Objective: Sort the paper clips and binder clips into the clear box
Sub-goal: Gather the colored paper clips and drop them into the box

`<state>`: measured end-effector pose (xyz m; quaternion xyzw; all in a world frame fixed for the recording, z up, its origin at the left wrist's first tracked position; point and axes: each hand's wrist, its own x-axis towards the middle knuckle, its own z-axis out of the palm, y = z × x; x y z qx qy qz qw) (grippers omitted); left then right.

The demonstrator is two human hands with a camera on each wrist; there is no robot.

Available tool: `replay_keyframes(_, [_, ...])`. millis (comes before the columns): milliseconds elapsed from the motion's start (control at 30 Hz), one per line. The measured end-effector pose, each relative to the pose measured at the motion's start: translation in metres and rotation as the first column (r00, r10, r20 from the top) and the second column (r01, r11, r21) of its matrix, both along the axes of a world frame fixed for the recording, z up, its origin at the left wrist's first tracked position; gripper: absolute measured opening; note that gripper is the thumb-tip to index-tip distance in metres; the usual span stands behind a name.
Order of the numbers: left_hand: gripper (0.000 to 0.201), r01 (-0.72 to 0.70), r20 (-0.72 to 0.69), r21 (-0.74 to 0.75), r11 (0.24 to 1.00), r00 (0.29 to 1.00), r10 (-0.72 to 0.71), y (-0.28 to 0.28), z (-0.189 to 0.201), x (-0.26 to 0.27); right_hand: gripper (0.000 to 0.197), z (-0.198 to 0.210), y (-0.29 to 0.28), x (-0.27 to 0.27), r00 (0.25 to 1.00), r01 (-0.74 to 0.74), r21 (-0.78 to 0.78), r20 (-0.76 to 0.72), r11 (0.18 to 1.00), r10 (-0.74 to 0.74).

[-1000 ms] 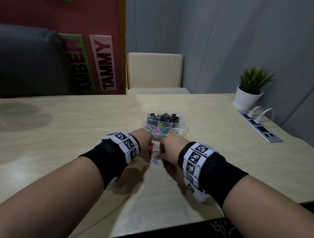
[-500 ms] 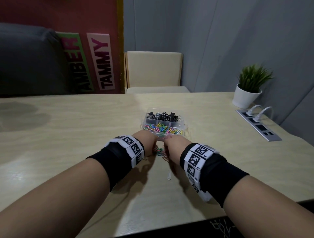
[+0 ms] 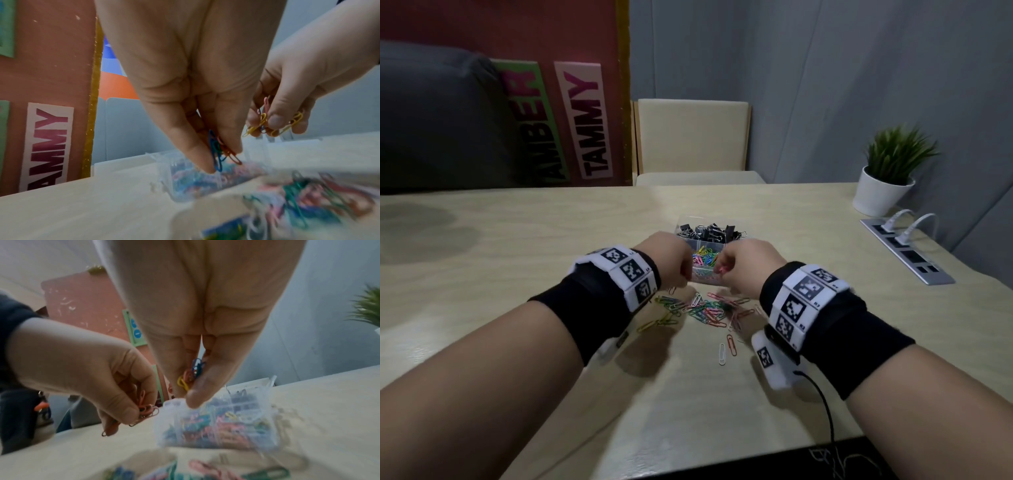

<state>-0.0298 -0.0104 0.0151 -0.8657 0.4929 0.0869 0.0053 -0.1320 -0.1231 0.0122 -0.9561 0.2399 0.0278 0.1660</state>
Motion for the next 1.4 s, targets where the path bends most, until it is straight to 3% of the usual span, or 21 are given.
replay_keyframes(167, [0.021,-0.081,0.000,-0.188,0.979,0.997,0.083,-0.013,0.014,0.015,0.016,0.002,-0.019,0.015,0.960,0.163,0.028,0.228,0.986,-0.165])
replay_keyframes(267, [0.021,-0.121,0.010,-0.251,0.960,0.992,0.127,-0.026,0.011,0.019,0.026,0.000,-0.025,0.025,0.970,0.180,0.055,0.157,0.982,-0.186])
replay_keyframes(367, [0.025,-0.132,-0.002,-0.217,0.967,0.991,0.135,-0.035,0.003,0.019,0.032,0.002,-0.026,0.028,0.985,0.152,0.028,0.073,0.988,-0.154])
replay_keyframes(500, [0.027,-0.111,-0.005,-0.194,0.975,0.994,0.113,-0.033,-0.002,0.017,0.021,0.016,-0.018,0.013,0.991,0.101,-0.016,0.094,0.995,-0.100])
replay_keyframes(567, [0.025,-0.117,-0.037,-0.188,0.975,0.993,0.112,-0.024,0.000,0.016,0.019,0.021,-0.011,-0.001,0.998,0.047,-0.028,-0.032,0.998,-0.048])
replay_keyframes(633, [0.022,-0.130,-0.056,-0.135,0.982,0.991,0.123,-0.012,0.004,0.013,0.035,0.018,-0.004,-0.013,0.966,-0.003,-0.035,-0.260,0.999,-0.007])
replay_keyframes(700, [0.024,-0.131,-0.052,-0.009,0.991,0.990,0.131,-0.002,0.007,0.009,0.045,0.010,-0.002,-0.022,0.881,-0.036,-0.076,-0.473,0.996,-0.004])
replay_keyframes(767, [0.036,-0.128,-0.036,0.189,0.974,0.990,0.137,0.008,0.006,0.004,0.037,-0.001,-0.001,-0.025,0.816,-0.047,-0.118,-0.578,0.992,-0.030])
replay_keyframes(867, [0.068,-0.124,0.031,0.472,0.873,0.992,0.124,0.020,-0.007,-0.001,0.035,-0.009,0.008,-0.024,0.784,-0.045,-0.148,-0.618,0.988,-0.057])
replay_keyframes(1000, [0.073,-0.105,-0.009,0.426,0.899,0.993,0.120,0.016,-0.018,-0.014,0.020,-0.016,0.021,-0.021,0.822,-0.099,-0.179,-0.570,0.979,-0.021])
replay_keyframes(1133, [0.059,-0.035,-0.049,0.314,0.949,0.997,0.053,0.003,-0.021,-0.032,0.030,-0.021,0.028,-0.010,0.874,-0.134,-0.161,-0.484,0.978,0.040])
replay_keyframes(1267, [0.069,-0.060,-0.052,0.303,0.951,0.995,0.080,0.005,-0.014,-0.028,0.024,-0.007,0.027,-0.016,0.866,-0.107,-0.102,-0.498,0.989,0.042])
replay_keyframes(1400, [0.083,-0.104,-0.024,0.385,0.917,0.992,0.122,0.019,-0.008,-0.016,0.032,-0.009,0.030,-0.028,0.792,-0.105,-0.100,-0.611,0.989,0.022])
